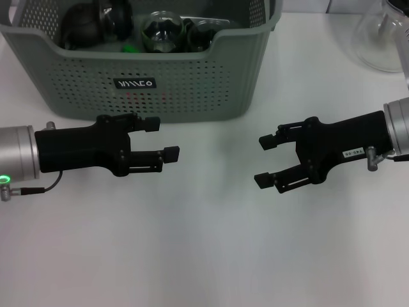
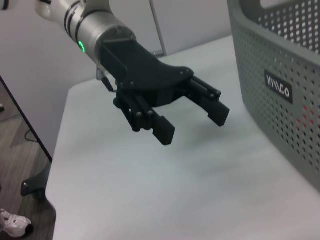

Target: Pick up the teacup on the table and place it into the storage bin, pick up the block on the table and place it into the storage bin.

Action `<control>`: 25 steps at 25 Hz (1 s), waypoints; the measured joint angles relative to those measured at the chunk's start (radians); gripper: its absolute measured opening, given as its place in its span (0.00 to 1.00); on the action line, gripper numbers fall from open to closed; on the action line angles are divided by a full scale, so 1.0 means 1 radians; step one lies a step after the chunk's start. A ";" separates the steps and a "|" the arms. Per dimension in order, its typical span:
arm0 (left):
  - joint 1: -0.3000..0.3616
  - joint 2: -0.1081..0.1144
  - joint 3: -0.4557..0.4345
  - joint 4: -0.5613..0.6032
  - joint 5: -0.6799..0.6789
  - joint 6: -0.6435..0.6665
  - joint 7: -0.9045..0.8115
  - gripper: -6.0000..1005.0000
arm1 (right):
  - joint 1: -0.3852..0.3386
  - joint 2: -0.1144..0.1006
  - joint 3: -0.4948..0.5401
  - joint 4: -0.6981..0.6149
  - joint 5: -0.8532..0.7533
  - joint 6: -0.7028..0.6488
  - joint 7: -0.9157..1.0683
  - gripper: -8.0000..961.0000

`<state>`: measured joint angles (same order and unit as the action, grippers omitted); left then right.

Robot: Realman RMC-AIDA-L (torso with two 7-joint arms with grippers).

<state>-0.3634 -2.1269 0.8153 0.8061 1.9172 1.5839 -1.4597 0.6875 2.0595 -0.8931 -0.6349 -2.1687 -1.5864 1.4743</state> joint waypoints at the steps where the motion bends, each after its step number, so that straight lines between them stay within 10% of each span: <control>1: 0.000 0.000 0.001 -0.001 0.002 -0.001 0.001 0.82 | -0.002 0.000 -0.004 0.001 0.000 0.006 0.000 0.91; 25: 0.006 -0.011 0.000 -0.046 0.025 -0.035 0.005 0.82 | -0.022 0.020 -0.013 0.012 -0.049 0.057 0.001 0.91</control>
<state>-0.3577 -2.1377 0.8157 0.7599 1.9422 1.5491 -1.4545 0.6655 2.0795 -0.9058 -0.6228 -2.2180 -1.5299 1.4755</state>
